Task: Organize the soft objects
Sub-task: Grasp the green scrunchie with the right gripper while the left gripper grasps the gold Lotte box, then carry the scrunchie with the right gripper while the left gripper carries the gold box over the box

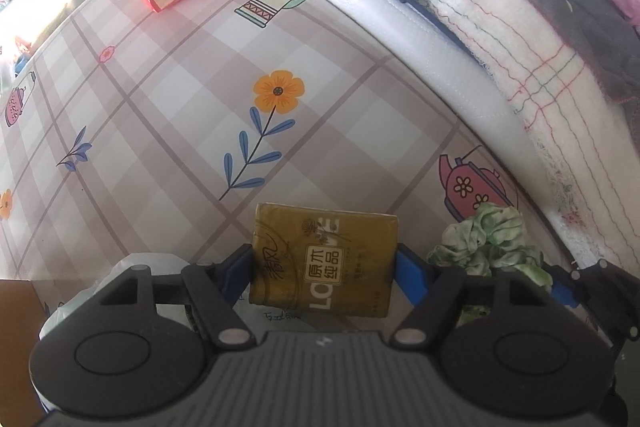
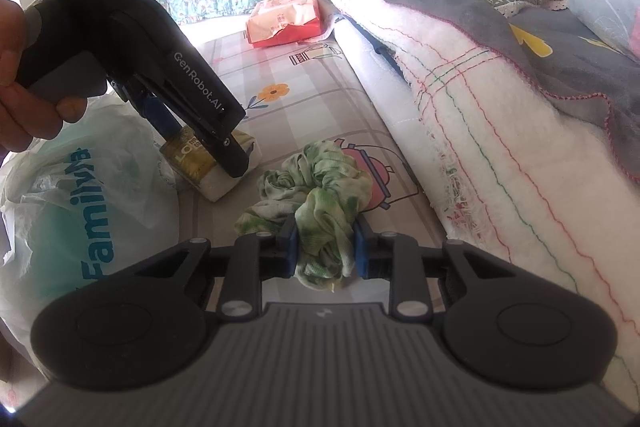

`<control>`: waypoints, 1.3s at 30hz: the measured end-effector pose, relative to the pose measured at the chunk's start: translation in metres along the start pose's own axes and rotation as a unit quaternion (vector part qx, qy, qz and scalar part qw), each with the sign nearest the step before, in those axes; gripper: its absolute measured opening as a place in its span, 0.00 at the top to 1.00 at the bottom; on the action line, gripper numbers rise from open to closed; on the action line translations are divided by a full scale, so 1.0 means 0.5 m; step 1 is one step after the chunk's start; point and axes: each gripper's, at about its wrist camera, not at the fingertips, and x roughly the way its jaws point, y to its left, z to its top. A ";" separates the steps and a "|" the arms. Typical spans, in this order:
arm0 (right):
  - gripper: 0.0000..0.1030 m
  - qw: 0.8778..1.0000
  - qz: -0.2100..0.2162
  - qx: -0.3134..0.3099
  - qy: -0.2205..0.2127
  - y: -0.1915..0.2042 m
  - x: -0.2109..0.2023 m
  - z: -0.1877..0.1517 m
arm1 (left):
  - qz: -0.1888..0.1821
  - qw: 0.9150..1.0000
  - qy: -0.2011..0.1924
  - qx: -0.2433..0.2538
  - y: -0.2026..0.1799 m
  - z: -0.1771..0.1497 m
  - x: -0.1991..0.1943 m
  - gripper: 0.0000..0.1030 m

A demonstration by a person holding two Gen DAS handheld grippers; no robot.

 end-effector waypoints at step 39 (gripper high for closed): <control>0.79 0.964 0.234 -0.073 -0.105 0.264 -0.302 0.127 | 0.011 0.934 -0.201 -0.295 0.338 -0.655 -0.467 0.28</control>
